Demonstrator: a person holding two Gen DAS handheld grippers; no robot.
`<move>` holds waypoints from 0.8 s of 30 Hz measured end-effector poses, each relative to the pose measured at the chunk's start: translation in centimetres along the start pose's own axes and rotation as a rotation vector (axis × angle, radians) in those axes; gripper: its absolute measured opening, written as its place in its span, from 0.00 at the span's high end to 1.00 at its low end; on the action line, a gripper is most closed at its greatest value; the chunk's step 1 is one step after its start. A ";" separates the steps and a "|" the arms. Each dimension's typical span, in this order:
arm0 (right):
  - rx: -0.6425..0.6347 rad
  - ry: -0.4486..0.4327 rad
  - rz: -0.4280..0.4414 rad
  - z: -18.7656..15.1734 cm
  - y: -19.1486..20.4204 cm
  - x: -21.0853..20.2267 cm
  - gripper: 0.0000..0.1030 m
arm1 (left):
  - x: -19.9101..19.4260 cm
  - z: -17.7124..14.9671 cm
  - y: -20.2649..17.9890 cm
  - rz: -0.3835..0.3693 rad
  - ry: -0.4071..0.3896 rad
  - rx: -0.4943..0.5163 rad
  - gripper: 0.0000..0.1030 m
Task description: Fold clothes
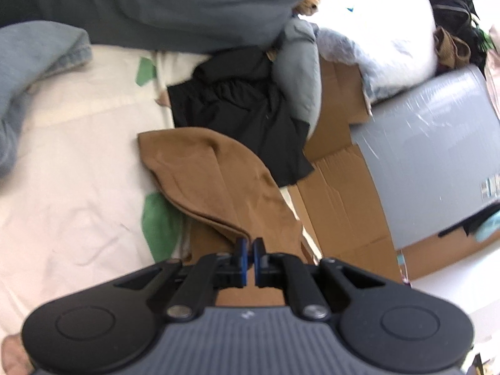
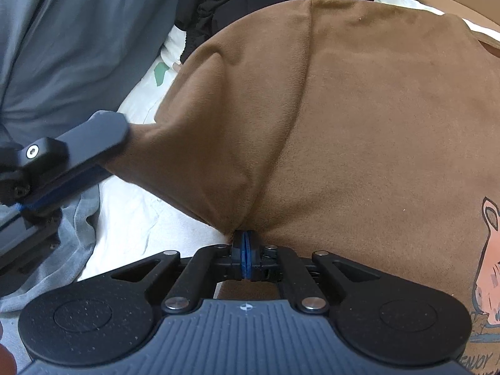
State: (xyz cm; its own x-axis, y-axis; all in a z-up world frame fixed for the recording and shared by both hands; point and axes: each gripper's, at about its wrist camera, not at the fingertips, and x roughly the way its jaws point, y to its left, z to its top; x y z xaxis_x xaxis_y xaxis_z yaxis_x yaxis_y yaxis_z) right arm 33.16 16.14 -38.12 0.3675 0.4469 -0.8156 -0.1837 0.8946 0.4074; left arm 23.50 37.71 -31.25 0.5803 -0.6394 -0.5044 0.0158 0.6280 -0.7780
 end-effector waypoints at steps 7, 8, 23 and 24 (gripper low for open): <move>-0.086 -0.022 0.005 -0.6 -0.4 -3.2 0.51 | 0.6 -0.8 -0.1 0.017 0.023 0.029 0.96; -0.102 -0.031 0.000 -0.6 -0.5 -4.0 0.51 | 0.7 -0.9 -0.1 0.020 0.025 0.036 0.96; -0.092 -0.085 -0.107 2.0 -2.9 -10.7 0.51 | 2.9 -3.2 -0.3 0.071 0.103 0.145 0.95; -0.095 -0.082 -0.110 2.1 -2.9 -10.7 0.51 | 3.1 -3.5 -0.2 0.071 0.110 0.151 0.95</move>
State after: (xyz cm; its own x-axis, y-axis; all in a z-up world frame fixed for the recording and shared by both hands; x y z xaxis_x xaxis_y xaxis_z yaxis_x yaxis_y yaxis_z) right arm 31.70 8.72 -29.73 0.4623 0.3486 -0.8153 -0.2223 0.9357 0.2741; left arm 22.43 34.07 -33.94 0.4920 -0.6302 -0.6006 0.1046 0.7277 -0.6779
